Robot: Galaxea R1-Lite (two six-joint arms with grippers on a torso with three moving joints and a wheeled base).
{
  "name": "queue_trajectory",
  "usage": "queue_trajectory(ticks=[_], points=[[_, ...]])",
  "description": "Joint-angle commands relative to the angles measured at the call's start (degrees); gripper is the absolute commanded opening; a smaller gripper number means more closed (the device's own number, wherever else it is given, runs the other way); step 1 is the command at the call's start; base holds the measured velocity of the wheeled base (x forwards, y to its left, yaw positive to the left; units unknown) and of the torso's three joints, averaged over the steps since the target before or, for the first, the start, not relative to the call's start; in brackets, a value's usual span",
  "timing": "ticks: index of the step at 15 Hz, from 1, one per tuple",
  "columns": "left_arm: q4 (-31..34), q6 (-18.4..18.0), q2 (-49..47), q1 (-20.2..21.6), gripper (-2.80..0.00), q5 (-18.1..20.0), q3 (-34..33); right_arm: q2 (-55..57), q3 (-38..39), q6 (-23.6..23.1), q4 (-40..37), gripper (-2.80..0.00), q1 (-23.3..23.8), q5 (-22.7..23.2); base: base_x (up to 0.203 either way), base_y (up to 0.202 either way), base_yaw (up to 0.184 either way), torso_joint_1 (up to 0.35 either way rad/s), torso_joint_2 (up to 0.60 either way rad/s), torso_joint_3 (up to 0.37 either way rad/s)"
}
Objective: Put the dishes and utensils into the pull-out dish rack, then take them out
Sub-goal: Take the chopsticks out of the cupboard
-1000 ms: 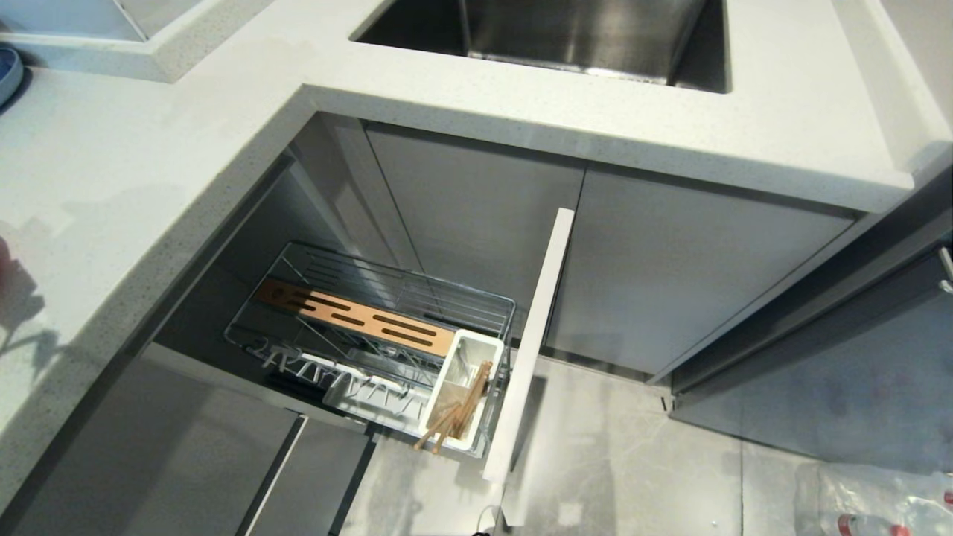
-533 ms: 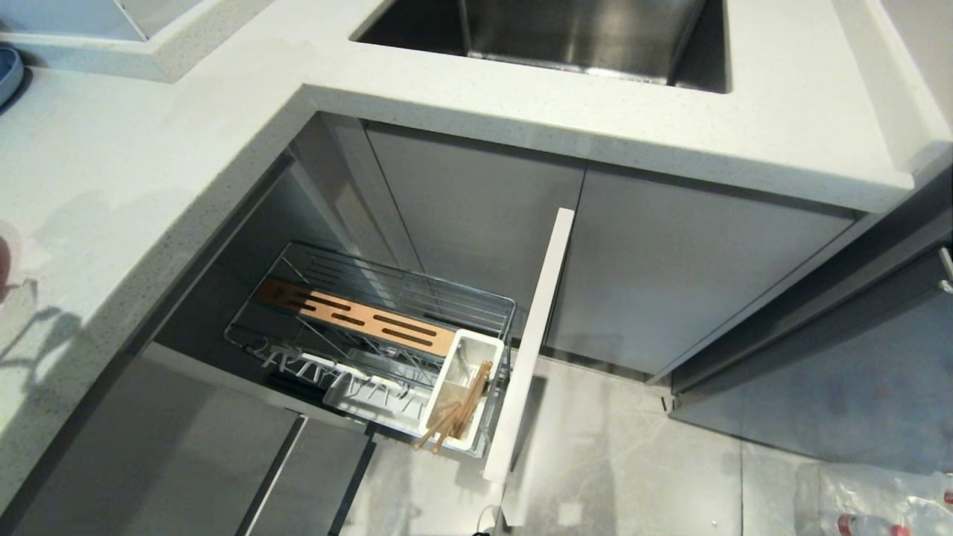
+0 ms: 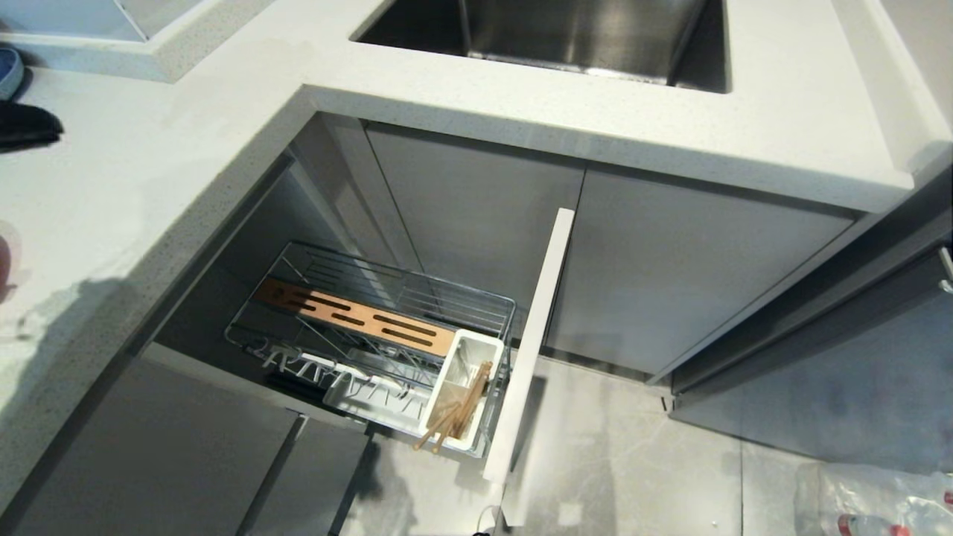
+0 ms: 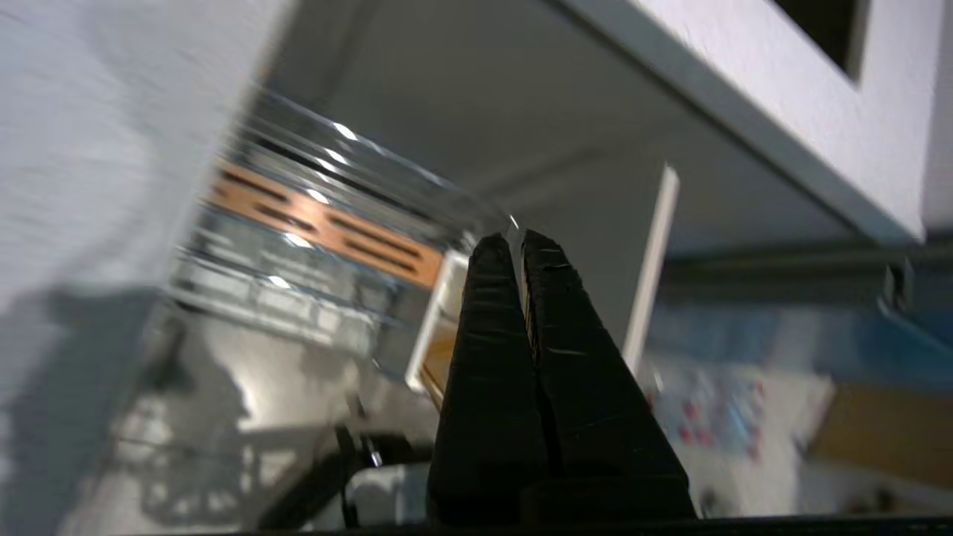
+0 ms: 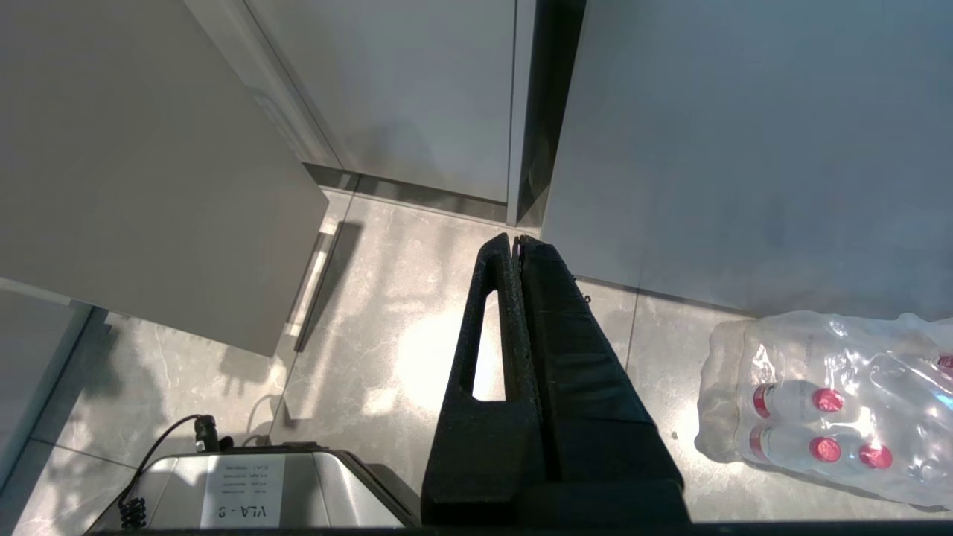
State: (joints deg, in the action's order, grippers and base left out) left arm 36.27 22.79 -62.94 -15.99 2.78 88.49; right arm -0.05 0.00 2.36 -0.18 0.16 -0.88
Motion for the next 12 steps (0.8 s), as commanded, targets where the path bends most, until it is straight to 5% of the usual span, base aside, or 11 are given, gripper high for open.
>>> queue_trajectory(ticks=[1, 7, 12], points=[[1.6, 0.2, -4.3, -1.0, -2.8, 2.1, 0.5, 0.0, 0.1, 0.0, 0.0, -2.8, 0.0, 0.0, 0.0, 0.0, 0.0, 0.0, 0.0, 0.0], [16.0, 1.2, -19.5, -11.3, -2.8, 1.3, 0.6, 0.0, 0.1, 0.0, 0.0, -2.8, 0.0, 0.0, 0.0, 0.0, 0.0, 0.0, 0.0, 0.0], [18.8, 6.4, -34.1, -18.2, -2.8, -4.4, -0.9, 0.0, 0.1, 0.0, 0.0, -2.8, 0.0, 0.0, 0.0, 0.0, 0.0, 0.0, 0.0, 0.0]])
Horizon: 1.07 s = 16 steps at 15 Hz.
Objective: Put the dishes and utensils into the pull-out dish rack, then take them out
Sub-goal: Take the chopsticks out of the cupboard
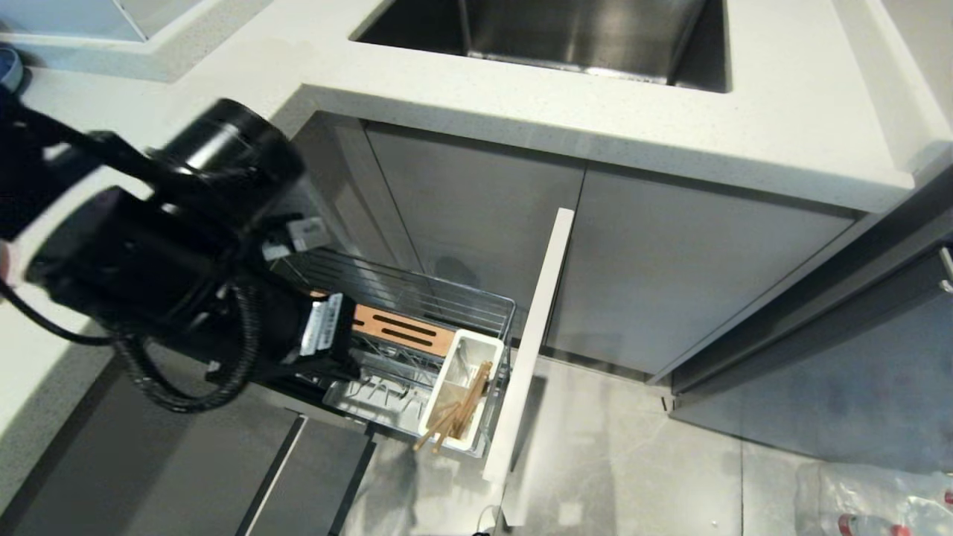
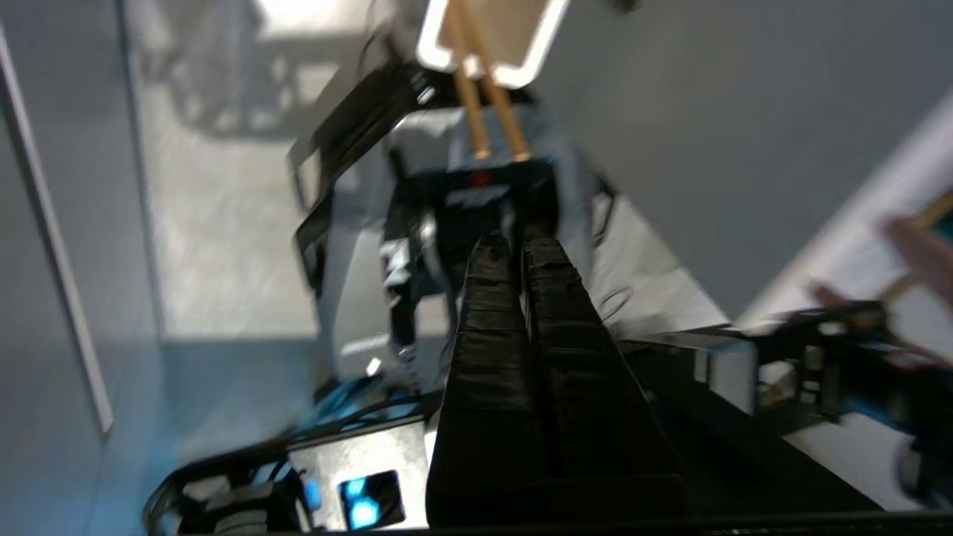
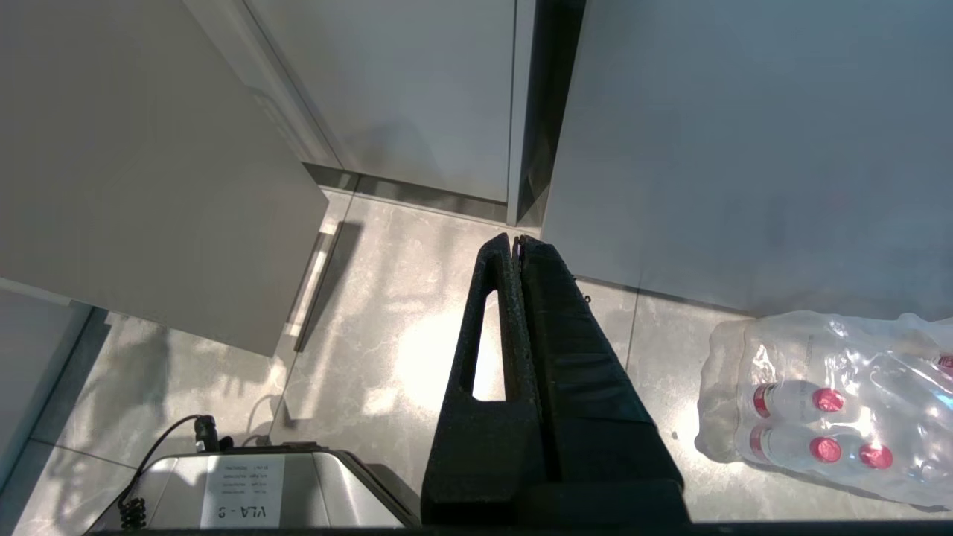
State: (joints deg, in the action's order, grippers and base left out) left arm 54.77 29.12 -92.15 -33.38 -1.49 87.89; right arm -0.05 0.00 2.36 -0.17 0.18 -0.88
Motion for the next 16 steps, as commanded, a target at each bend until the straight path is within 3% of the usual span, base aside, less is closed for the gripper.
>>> queue_trajectory(ticks=[1, 5, 10, 14, 15, 16], points=[[0.9, 1.0, -7.8, -2.0, -2.8, -1.3, -0.5, 0.0, 0.1, 0.0, 0.0, -2.8, 0.0, 0.0, 0.0, 0.0, 0.0, 0.0, 0.0, 0.0], [2.2, 2.4, -15.9, -3.1, -2.8, -1.7, -0.8, 0.0, 0.1, 0.0, 0.0, -2.8, 0.0, 0.0, 0.0, 0.0, 0.0, 0.0, 0.0, 0.0], [2.2, 2.4, -20.4, 0.7, -2.8, 7.1, 2.1, 0.0, 0.1, 0.0, 0.0, -2.8, 0.0, 0.0, 0.0, 0.0, 0.0, 0.0, 0.0, 0.0], [1.7, 2.2, -22.4, 2.7, -2.8, 8.5, 2.8, 0.0, 0.1, 0.0, 0.0, -2.8, 0.0, 0.0, 0.0, 0.0, 0.0, 0.0, 0.0, 0.0], [1.4, 2.2, -22.7, 3.1, 0.0, 8.5, 2.9, 0.0, 0.1, 0.0, 0.0, -2.8, 0.0, 0.0, 0.0, 0.0, 0.0, 0.0, 0.0, 0.0], [1.4, 2.2, -22.9, 3.2, 0.0, 8.6, 3.4, 0.0, 0.1, 0.0, 0.0, -2.8, 0.0, 0.0, 0.0, 0.0, 0.0, 0.0, 0.0, 0.0]])
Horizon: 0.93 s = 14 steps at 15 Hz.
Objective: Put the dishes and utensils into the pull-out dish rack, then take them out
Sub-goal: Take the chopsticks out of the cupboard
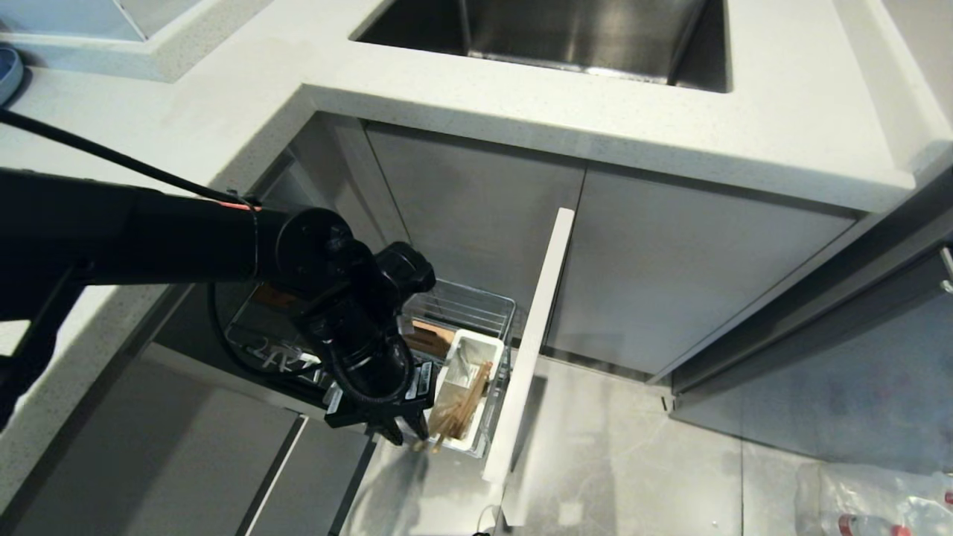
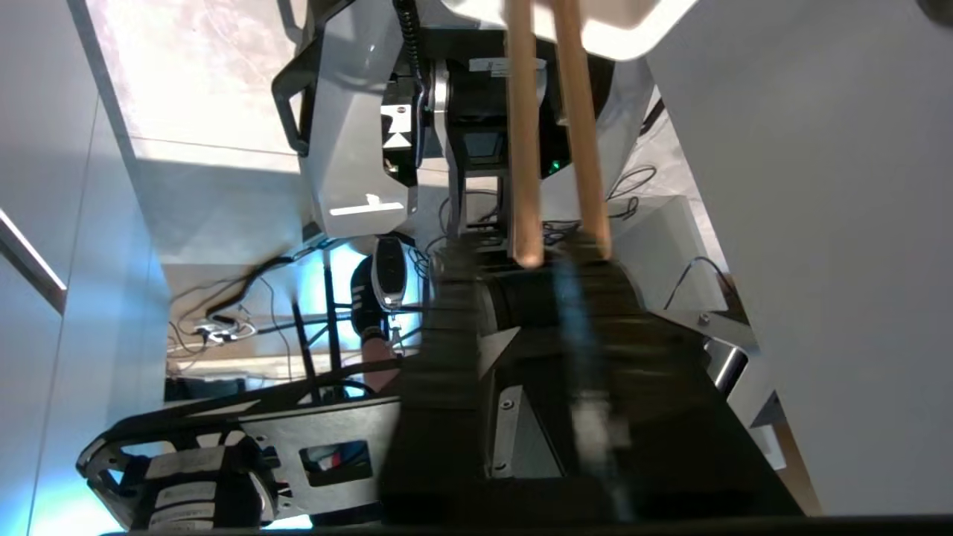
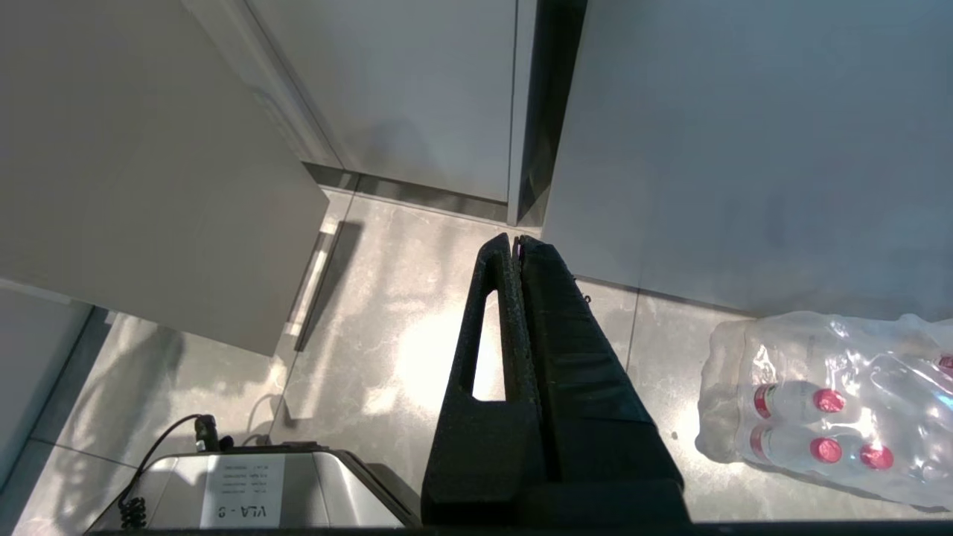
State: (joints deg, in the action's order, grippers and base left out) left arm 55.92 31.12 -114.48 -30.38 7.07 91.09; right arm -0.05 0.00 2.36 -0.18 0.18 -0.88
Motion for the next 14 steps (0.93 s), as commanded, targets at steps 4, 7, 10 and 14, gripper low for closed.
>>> queue_trajectory(ticks=[4, 7, 10, 14], points=[[0.2, 0.3, -1.9, 0.3, 0.0, 0.3, 0.5, 0.0, 0.1, 0.0, 0.0, -2.8, 0.0, 0.0, 0.0, 0.0, 0.0, 0.0, 0.0, 0.0], [0.2, 0.5, -3.8, 0.3, 0.0, 2.0, 1.1, 0.0, 0.1, 0.0, 0.0, -2.8, 0.0, 0.0, 0.0, 0.0, 0.0, 0.0, 0.0, 0.0], [-1.2, 1.6, -5.4, 0.4, 0.0, 2.3, 1.2, 0.0, 0.1, 0.0, 0.0, -2.8, 0.0, 0.0, 0.0, 0.0, 0.0, 0.0, 0.0, 0.0], [-1.2, 2.3, -8.9, 0.4, 0.0, 2.5, 1.7, 0.0, 0.1, 0.0, 0.0, -2.8, 0.0, 0.0, 0.0, 0.0, 0.0, 0.0, 0.0, 0.0]])
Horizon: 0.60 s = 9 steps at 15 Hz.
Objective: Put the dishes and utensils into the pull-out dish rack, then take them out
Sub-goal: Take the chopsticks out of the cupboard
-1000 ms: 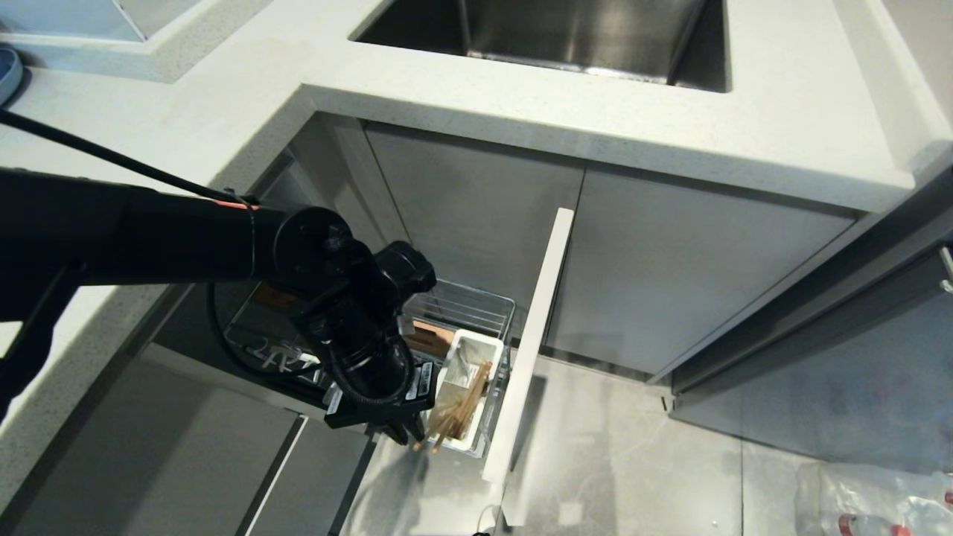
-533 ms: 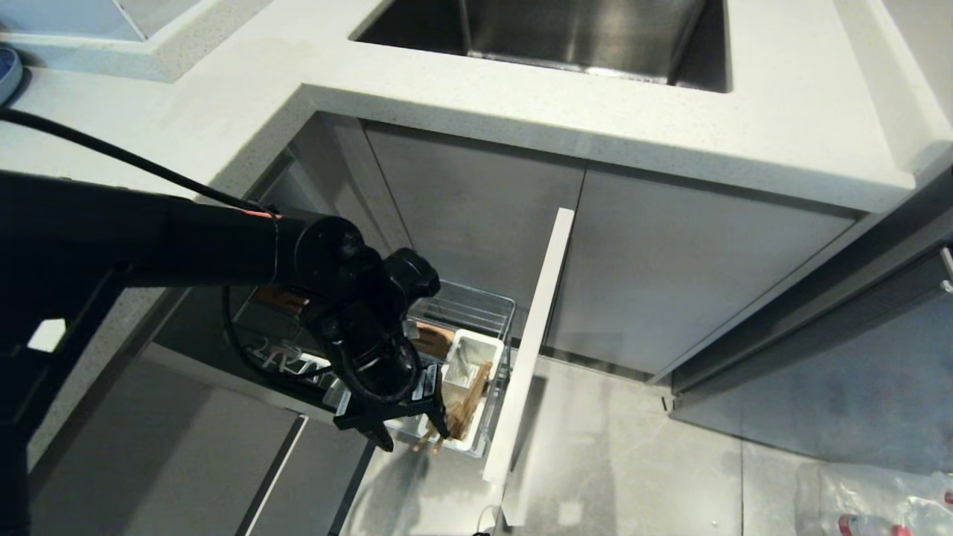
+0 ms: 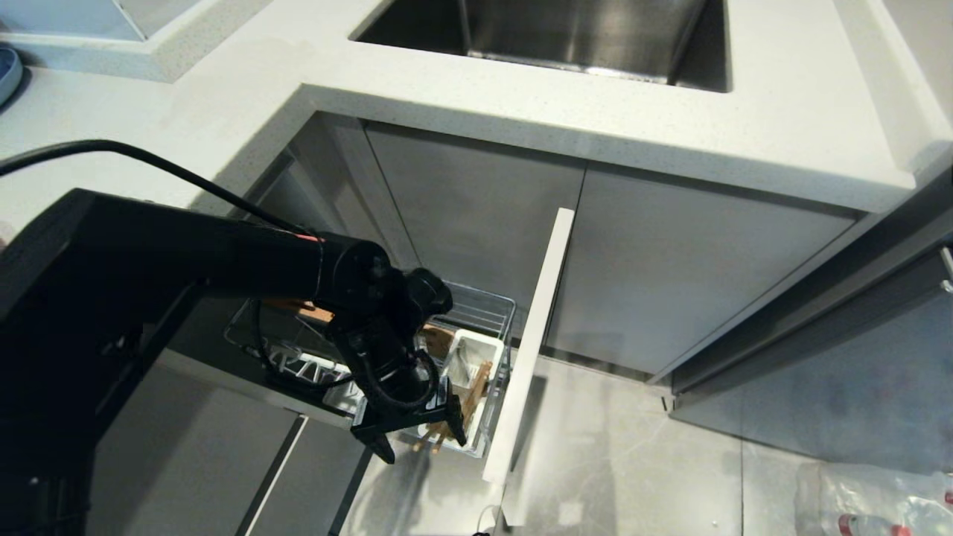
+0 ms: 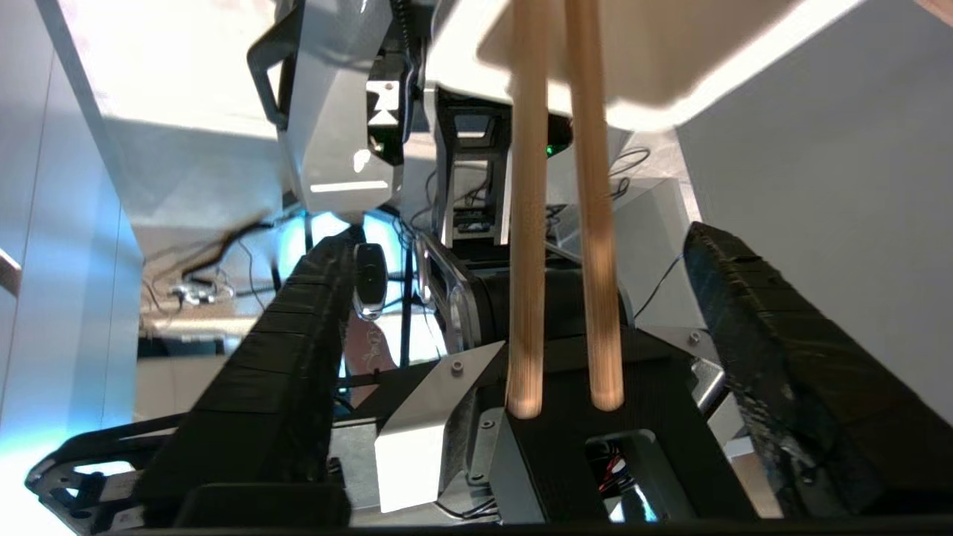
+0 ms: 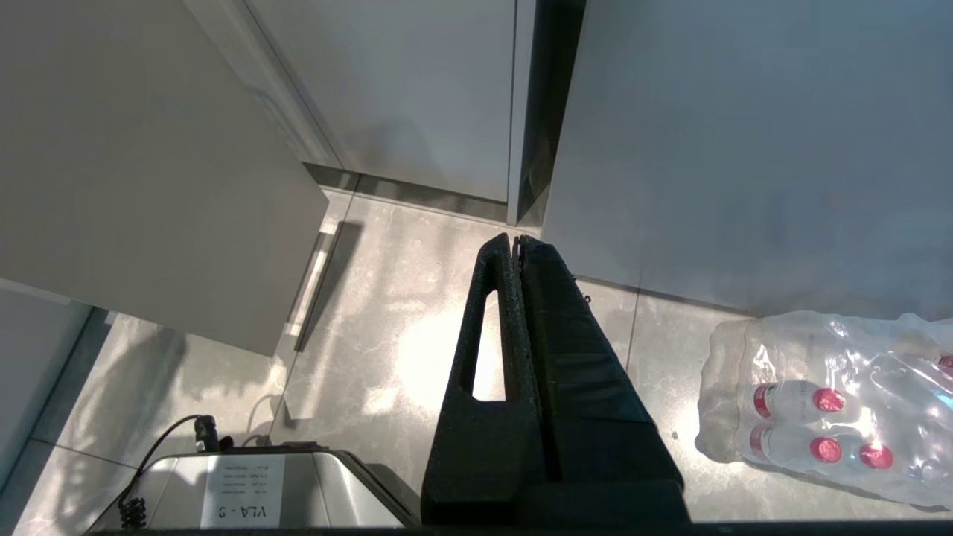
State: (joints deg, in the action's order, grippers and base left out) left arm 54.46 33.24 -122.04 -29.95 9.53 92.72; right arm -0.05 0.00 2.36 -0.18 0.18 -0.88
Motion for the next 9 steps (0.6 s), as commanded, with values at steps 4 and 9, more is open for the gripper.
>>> queue_trajectory(ticks=[4, 9], points=[[0.6, 0.5, -3.6, 1.2, 0.0, 0.1, 1.2, 0.0, 0.1, 0.0, 0.0, -2.8, 0.0, 0.0, 0.0, 0.0, 0.0, 0.0, 0.0, 0.0], [2.9, 0.5, -5.5, 2.6, 0.0, 1.2, 3.2, 0.0, 0.1, 0.0, 0.0, -2.8, 0.0, 0.0, 0.0, 0.0, 0.0, 0.0, 0.0, 0.0]])
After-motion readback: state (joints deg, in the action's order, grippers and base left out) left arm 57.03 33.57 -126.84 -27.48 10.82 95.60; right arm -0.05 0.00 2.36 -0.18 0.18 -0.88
